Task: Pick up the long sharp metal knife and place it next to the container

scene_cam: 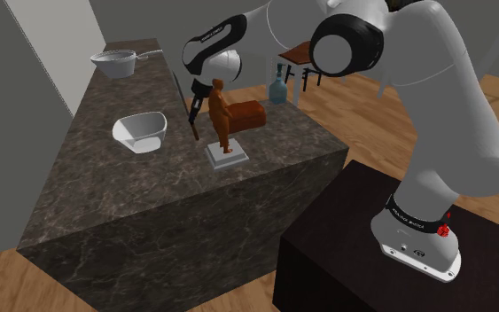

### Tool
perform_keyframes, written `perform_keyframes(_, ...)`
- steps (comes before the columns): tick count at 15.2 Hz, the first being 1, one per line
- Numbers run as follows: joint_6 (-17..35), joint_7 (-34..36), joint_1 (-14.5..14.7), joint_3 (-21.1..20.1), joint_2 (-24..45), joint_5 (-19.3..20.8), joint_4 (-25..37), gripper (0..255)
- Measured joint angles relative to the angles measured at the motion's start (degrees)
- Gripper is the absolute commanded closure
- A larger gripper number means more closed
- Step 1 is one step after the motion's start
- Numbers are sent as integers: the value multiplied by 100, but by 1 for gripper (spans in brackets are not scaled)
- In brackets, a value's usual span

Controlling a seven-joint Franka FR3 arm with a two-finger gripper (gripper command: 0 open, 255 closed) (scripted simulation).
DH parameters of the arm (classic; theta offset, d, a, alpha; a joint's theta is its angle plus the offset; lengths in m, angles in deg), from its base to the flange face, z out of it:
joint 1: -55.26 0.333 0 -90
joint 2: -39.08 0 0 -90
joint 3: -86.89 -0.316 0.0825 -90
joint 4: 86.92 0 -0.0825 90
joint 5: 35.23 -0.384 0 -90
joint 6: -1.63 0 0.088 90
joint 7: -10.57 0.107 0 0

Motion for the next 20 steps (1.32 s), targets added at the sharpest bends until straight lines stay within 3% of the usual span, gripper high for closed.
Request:
perform_keyframes(8,128,-37,-16,-60,5,-60,36,255)
perform_keyframes(9,126,-42,-17,-43,-19,-48,-12,0)
perform_keyframes(15,150,-95,-41,-54,-60,-65,-87,0)
perform_keyframes(20,-157,3,15,73,-314,138,-333,0)
